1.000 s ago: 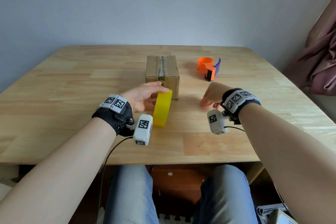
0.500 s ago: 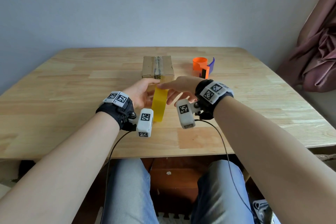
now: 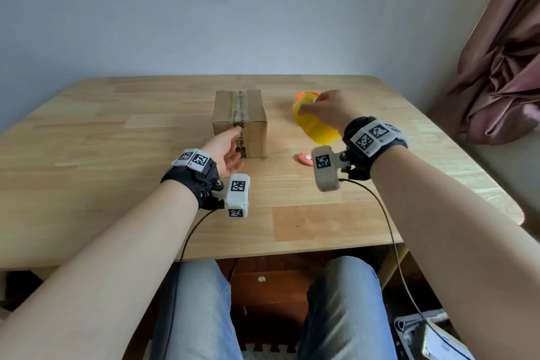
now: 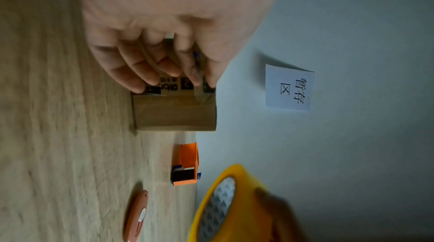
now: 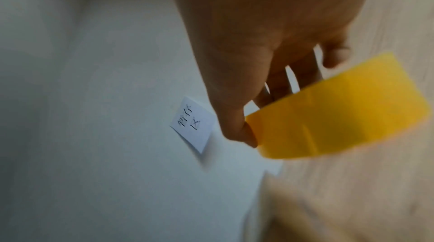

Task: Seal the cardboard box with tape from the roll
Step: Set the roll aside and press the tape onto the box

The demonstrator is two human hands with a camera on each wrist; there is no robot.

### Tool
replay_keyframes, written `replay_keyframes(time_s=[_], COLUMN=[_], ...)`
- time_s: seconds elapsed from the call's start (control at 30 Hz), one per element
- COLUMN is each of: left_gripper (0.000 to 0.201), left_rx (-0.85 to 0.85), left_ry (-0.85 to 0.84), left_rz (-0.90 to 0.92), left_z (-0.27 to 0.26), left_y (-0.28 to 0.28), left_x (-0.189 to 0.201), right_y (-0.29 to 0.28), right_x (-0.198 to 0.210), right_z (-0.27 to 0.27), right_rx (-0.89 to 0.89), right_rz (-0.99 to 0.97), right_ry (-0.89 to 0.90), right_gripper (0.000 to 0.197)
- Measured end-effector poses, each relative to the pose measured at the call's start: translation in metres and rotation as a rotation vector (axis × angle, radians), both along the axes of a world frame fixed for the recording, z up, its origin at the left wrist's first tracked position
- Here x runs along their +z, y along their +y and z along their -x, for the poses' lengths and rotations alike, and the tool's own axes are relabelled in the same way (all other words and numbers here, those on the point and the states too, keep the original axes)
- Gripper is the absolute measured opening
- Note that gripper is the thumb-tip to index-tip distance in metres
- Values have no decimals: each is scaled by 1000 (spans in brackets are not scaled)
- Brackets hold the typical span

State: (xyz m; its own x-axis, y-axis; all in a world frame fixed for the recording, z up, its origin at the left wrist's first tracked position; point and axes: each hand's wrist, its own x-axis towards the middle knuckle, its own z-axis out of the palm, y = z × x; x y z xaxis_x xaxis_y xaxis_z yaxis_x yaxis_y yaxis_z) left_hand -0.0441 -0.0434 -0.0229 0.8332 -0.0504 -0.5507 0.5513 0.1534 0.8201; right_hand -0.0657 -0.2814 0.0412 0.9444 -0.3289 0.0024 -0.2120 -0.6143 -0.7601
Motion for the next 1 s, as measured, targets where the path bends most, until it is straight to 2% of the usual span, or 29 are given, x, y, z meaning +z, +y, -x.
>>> replay_keyframes(time_s=[0.1, 0.2, 0.37, 0.5, 0.6, 0.67, 0.73, 0.8, 0.9, 1.0], left_gripper=[35, 31, 24, 26, 31, 30, 30, 36, 47, 43], left_rx=[8, 19, 16, 15, 42, 69, 79, 80, 68, 95], left_ry=[2, 22, 25, 3, -23, -43, -57, -61, -82, -115], left_rz=[27, 76, 148, 167, 147, 130, 128, 135, 115, 89], left_z=[-4, -7, -10, -13, -15, -17, -18, -18, -17, -15], left_y=[-4, -6, -5, -3, -1, 0, 1, 4, 10, 11], left_x=[-5, -10, -17, -25, -29, -32, -35, -38, -40, -43], right_y=[-22, -37, -53, -51, -38, -17, 12, 48, 91, 103], right_x=[-20, -49, -82, -85, -69, -52, -34, -18, -13, -28], right_z=[0, -2, -6, -8, -20, -32, -45, -54, -65, -79], right_rx=[-78, -150, -174, -136, -137, -52, 162, 415, 652, 642], right_rz=[219, 373, 406, 507, 632, 574, 422, 325, 352, 377], right_ry=[29, 149, 308, 394, 279, 26, -246, -355, -233, -34], right_gripper=[24, 25, 33, 45, 51, 43, 33, 36, 44, 52])
